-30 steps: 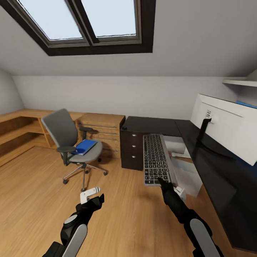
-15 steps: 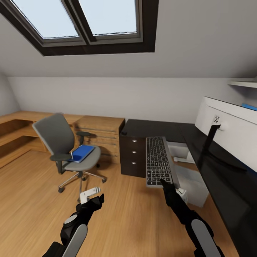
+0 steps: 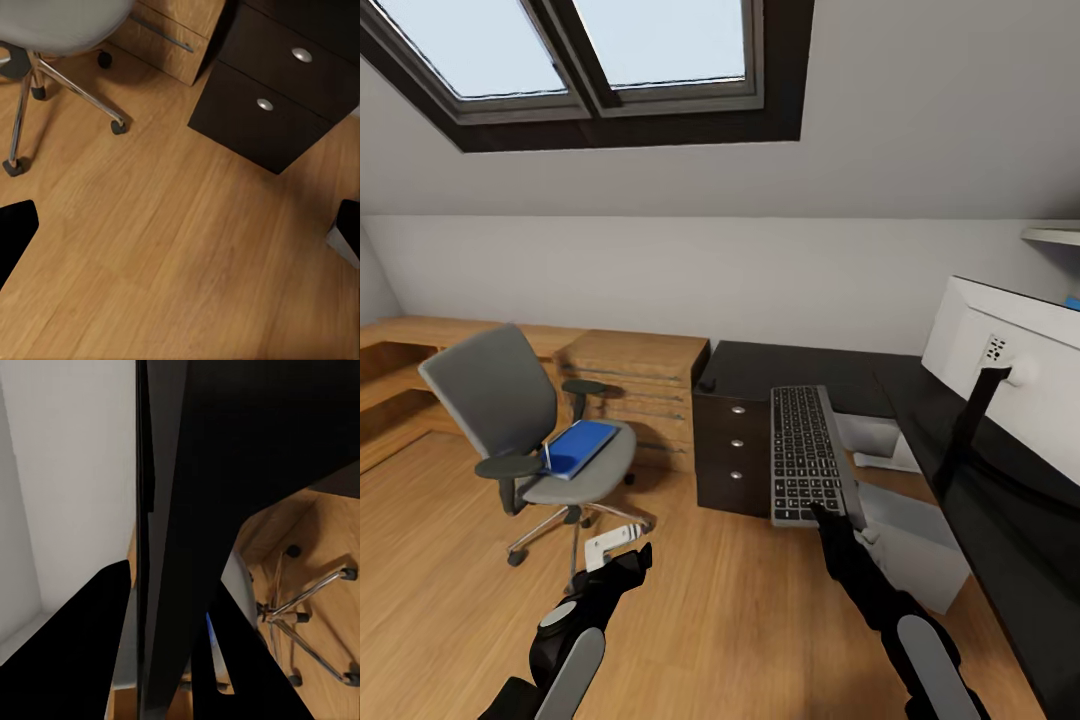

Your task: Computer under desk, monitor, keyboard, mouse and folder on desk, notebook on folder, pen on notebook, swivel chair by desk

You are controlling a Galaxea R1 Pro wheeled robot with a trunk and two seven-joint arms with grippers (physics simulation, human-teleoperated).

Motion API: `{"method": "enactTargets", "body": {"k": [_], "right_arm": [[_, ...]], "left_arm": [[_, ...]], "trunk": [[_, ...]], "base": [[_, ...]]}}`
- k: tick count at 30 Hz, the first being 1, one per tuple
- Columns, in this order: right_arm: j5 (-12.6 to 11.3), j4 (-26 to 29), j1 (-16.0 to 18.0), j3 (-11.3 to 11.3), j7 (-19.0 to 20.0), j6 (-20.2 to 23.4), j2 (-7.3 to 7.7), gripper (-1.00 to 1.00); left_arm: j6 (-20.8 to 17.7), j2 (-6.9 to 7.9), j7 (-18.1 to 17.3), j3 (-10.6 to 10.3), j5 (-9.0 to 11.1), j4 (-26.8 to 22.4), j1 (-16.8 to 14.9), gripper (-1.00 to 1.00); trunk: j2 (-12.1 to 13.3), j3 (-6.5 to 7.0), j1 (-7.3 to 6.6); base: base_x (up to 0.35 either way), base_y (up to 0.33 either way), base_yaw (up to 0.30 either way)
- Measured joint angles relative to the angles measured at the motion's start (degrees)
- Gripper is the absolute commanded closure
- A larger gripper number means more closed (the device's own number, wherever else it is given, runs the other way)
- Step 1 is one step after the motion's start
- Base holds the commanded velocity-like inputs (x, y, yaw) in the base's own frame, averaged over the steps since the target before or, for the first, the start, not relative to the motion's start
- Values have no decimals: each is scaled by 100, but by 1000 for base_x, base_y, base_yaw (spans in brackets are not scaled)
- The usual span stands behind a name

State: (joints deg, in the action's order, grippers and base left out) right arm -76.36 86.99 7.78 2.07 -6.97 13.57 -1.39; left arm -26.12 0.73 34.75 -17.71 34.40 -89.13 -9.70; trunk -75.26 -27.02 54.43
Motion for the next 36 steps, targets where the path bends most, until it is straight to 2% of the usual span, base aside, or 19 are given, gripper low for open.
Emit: {"method": "enactTargets", "body": {"k": [10,36], "right_arm": [[-17,-9,0,-93,0,10,0,100],[-20,-6,0,-99,-5,13,-3,100]], "left_arm": [[0,0,0,0,-2,0,0,-100],[0,0,-5,0,2,0,0,-100]], "trunk": [[0,0,0],[0,0,0]], "base": [[328,0,0],[328,0,0]]}}
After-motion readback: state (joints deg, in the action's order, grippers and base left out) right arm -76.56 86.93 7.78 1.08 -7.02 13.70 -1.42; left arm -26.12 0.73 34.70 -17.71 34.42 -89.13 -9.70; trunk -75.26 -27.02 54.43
